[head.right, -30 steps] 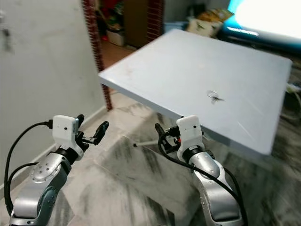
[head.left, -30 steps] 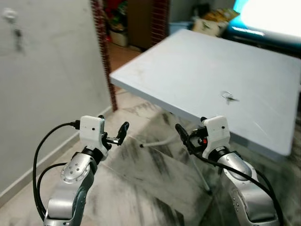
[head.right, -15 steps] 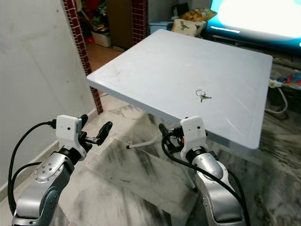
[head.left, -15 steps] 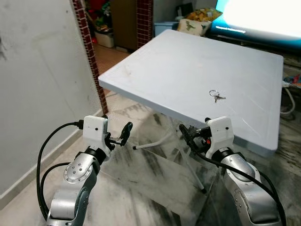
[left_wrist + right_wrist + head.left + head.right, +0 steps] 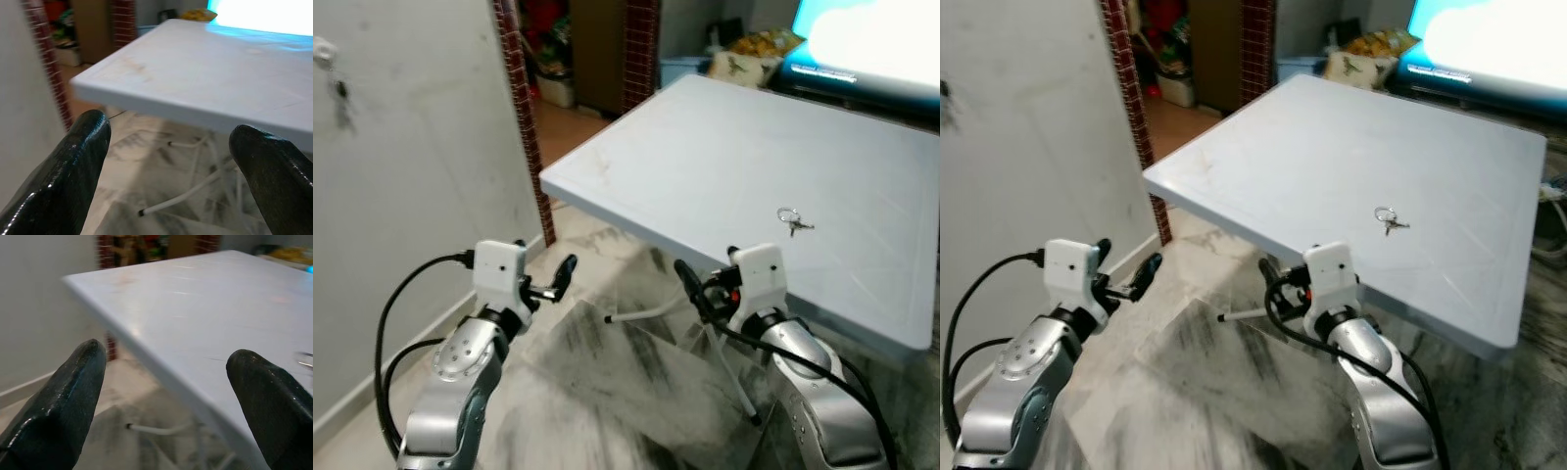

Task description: Hang keys on a hook

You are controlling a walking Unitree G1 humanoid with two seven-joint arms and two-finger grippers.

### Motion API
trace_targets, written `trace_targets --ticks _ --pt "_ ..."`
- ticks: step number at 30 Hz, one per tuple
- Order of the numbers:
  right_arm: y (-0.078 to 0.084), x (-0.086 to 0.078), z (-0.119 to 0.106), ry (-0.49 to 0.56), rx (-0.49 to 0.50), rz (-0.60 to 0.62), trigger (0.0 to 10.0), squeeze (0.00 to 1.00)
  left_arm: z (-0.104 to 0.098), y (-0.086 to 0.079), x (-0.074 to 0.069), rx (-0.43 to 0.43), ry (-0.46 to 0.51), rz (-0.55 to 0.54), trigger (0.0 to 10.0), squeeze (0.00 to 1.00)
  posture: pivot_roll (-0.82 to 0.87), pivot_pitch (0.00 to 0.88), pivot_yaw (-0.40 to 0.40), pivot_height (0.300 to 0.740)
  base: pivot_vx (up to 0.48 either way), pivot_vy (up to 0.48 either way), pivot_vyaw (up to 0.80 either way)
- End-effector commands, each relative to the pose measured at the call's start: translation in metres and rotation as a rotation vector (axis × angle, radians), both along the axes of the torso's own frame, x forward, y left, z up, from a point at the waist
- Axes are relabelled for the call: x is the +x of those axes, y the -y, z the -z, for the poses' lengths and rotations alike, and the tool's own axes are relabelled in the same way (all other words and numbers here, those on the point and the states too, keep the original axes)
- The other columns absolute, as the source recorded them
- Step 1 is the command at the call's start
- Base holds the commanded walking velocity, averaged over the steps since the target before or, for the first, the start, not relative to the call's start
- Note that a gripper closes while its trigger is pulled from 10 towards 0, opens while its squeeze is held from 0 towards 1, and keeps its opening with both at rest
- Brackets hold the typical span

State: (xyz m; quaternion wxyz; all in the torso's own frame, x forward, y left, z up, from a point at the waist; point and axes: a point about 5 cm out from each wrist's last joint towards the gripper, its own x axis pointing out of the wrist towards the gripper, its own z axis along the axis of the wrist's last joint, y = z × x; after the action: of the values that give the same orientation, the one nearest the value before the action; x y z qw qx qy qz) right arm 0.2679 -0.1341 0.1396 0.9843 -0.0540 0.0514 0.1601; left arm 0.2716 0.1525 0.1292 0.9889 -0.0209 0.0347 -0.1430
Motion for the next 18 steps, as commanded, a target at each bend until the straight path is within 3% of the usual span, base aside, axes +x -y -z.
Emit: trace_targets --ticks 1,12,18 --pt "0.0085 0.0008 -0.0043 0.015 -0.011 0.028 10.0 0.00 -0.0046 0.0100 0.0019 -0.008 0.015 0.034 10.0 0.00 -0.05 0.046 0.032 0.740 0.420 0.000 -0.76" --pt "0.0075 0.0002 -0.0040 0.015 -0.009 0.027 10.0 0.00 -0.0043 0.0102 0.0022 -0.009 0.014 0.037 10.0 0.00 -0.05 0.042 0.032 0.740 0.416 0.000 -0.60" --pt "0.0079 0.0009 -0.0036 0.015 -0.012 0.026 10.0 0.00 -0.0040 0.0107 0.0026 -0.013 0.013 0.037 10.0 0.00 -0.05 0.036 0.031 0.740 0.414 0.000 0.00"
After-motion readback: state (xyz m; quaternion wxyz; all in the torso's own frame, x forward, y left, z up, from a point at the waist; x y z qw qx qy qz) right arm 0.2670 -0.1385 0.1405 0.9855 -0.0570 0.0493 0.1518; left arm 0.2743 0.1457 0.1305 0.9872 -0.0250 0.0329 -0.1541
